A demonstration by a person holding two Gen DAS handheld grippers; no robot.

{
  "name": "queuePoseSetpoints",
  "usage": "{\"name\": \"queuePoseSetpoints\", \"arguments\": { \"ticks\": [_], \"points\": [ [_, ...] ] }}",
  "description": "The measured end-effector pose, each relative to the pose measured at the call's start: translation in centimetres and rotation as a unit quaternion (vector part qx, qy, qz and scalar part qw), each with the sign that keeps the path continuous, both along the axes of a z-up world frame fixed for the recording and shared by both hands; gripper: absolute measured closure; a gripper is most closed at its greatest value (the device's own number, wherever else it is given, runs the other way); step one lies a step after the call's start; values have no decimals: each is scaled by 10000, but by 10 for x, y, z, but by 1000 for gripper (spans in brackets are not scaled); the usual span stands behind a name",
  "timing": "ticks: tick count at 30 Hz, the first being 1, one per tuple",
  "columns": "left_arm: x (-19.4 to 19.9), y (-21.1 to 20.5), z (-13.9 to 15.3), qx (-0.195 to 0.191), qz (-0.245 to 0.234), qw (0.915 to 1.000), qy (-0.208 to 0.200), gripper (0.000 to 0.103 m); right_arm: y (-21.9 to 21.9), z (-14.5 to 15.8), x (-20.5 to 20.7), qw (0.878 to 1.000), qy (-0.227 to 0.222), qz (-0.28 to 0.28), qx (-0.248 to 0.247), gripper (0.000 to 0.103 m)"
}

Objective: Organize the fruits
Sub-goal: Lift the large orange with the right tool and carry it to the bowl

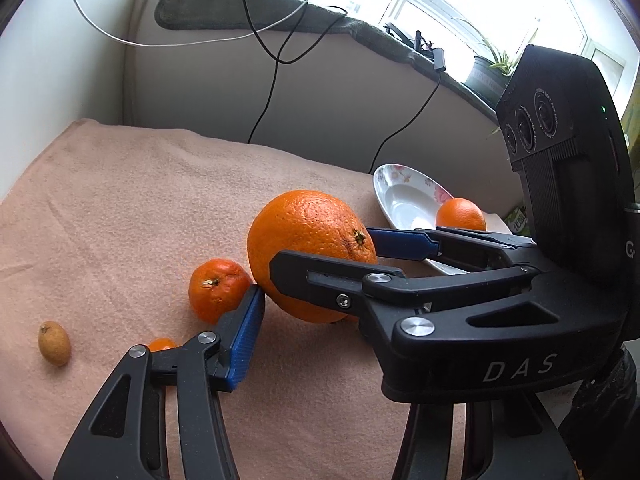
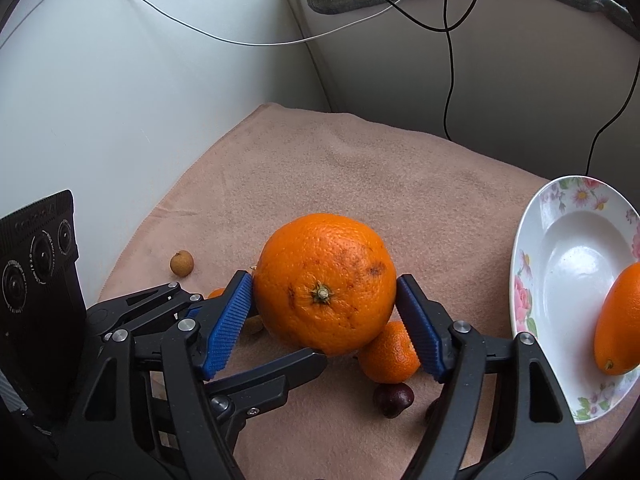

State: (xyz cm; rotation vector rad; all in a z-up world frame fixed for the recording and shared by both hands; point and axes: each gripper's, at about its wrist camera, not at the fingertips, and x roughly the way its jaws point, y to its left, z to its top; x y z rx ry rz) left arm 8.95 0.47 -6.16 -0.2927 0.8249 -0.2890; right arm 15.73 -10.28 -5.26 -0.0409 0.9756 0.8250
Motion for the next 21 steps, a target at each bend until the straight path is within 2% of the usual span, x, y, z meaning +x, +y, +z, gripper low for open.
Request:
{"name": "queuePoseSetpoints", "arguments": {
  "ticks": [9, 21],
  "points": [
    [8, -21, 10, -13, -211, 9997, -135, 52, -27, 17, 1, 9996, -169, -239, 53, 27],
    [22, -56, 18, -54, -572, 9982, -199, 52, -70, 24, 8, 9978, -256, -610, 54, 27]
  ]
}}
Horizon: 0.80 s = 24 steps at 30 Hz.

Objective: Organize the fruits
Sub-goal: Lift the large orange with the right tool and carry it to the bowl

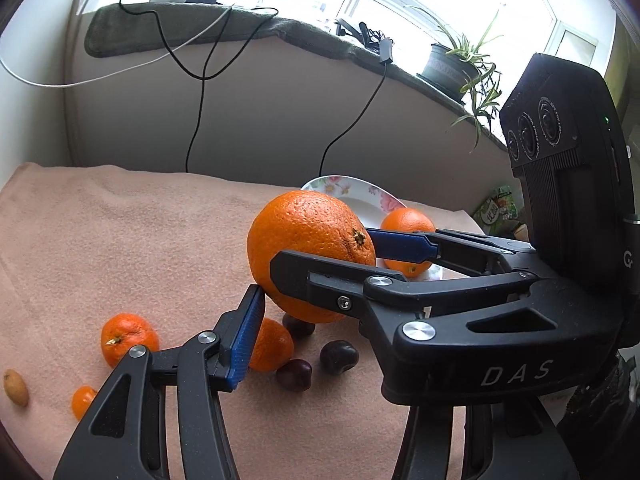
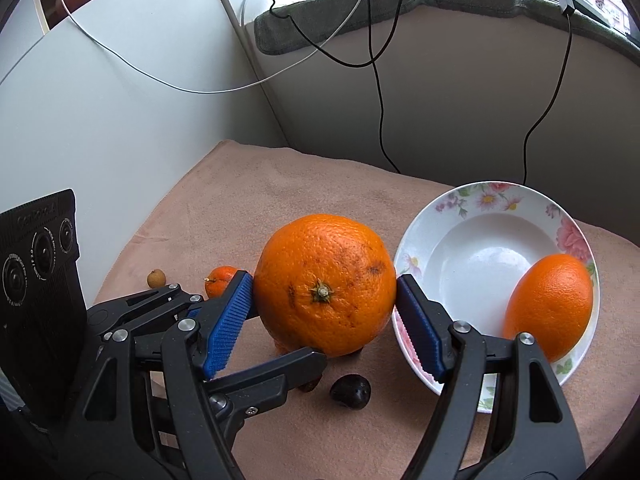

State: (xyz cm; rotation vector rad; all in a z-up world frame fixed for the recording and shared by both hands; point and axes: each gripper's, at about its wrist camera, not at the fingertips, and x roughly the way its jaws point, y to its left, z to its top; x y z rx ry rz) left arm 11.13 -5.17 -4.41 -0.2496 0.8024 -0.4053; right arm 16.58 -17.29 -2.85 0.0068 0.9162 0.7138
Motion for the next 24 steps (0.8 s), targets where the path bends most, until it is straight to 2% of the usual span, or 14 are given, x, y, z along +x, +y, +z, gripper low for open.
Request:
{"name": "queuePoseSetpoints", "arguments": {
  "ticks": [24],
  "points": [
    [26, -23, -7, -92, -222, 9995, 199, 53, -23, -7, 24, 9992, 236, -323, -22, 27]
  ]
}}
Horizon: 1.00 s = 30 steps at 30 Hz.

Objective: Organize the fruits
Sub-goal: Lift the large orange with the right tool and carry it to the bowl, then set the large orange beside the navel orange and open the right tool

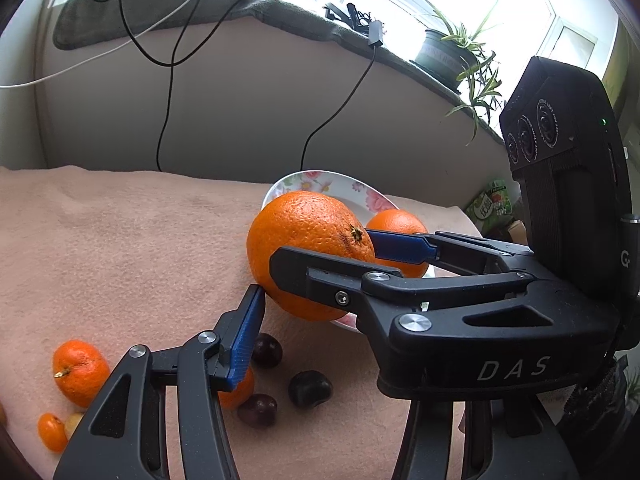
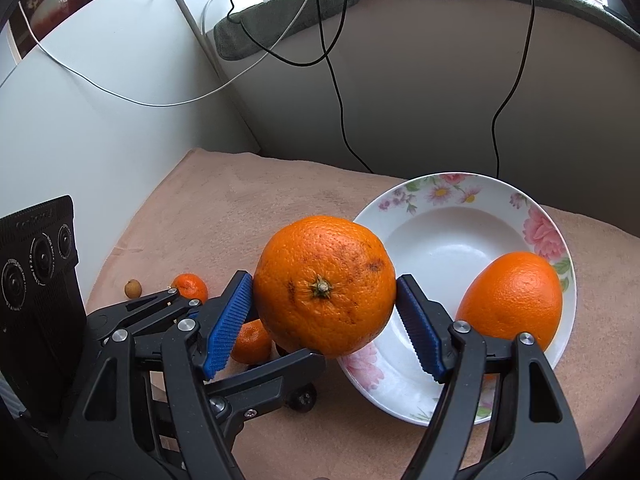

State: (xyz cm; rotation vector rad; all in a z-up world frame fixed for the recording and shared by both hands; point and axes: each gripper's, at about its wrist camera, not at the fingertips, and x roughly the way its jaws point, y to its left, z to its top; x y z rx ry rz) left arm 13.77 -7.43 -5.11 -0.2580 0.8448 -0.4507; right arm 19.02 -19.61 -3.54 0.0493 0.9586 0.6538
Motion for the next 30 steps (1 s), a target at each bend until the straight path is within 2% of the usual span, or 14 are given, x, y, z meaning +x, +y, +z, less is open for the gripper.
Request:
{"name": "queuePoseSetpoints", "arguments": {
  "ticks": [7, 14, 17, 19, 22, 30],
  "points": [
    [0, -6, 6, -20, -65, 9999, -118, 54, -6, -3, 5, 9998, 40, -160, -70, 27],
    [0, -7, 9, 79, -71, 9998, -170, 54, -23, -6, 12, 9989, 161, -398, 192, 27],
    [1, -4, 10, 78, -31, 9998, -179, 54, -25, -2, 10, 9990, 36, -423, 140, 27],
    [0, -3, 11, 85, -7, 9998, -192, 54, -28, 1, 9, 9987, -46, -501, 72, 22],
    [-1, -1, 11, 109, 10, 9997, -197, 54, -33, 5, 8, 9984, -41, -473, 298, 22],
    [-7, 3, 16, 181, 91, 9995, -259, 51, -35, 18, -4, 9975, -302, -540, 337, 22]
  ]
}}
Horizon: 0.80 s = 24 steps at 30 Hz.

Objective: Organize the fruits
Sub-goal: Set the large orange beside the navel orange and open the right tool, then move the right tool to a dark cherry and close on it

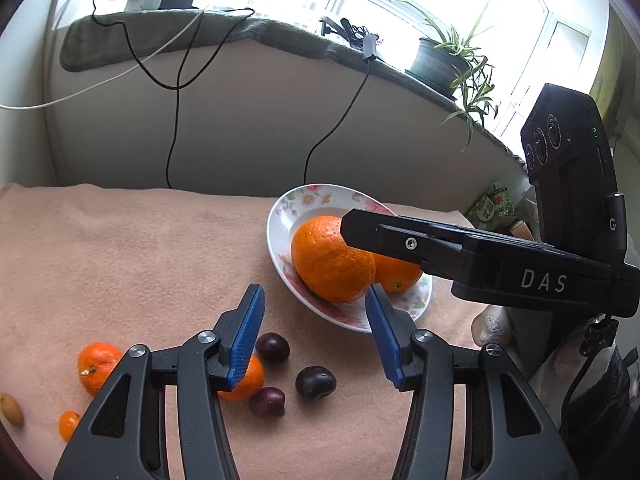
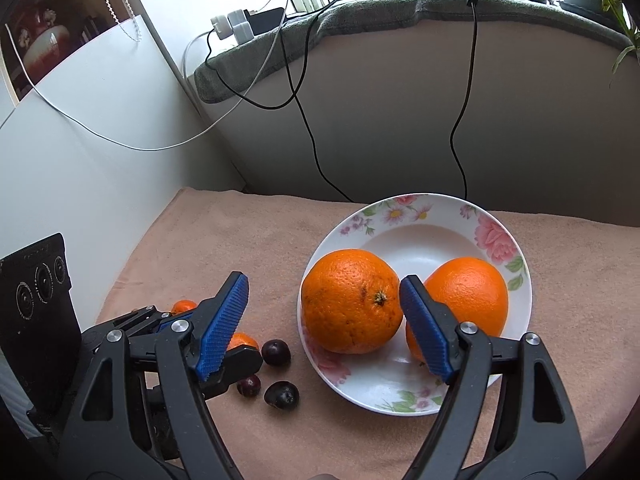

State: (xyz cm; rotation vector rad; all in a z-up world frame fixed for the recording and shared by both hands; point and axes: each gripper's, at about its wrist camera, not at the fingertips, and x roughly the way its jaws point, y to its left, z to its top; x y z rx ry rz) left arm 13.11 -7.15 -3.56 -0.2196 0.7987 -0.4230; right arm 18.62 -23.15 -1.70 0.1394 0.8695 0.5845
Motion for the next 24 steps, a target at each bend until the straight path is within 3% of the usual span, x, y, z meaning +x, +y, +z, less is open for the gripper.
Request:
{"name": "queuePoseSetpoints", "arguments": {
  "ticks": [12, 24],
  "points": [
    [-29, 11, 13, 138, 81, 9994, -294, 45, -16, 2, -34, 9992, -206, -166, 316, 22],
    [-70, 51, 6, 296, 501, 9974, -435, 41, -3, 5, -95, 9952, -973, 2, -51, 18]
  ]
}}
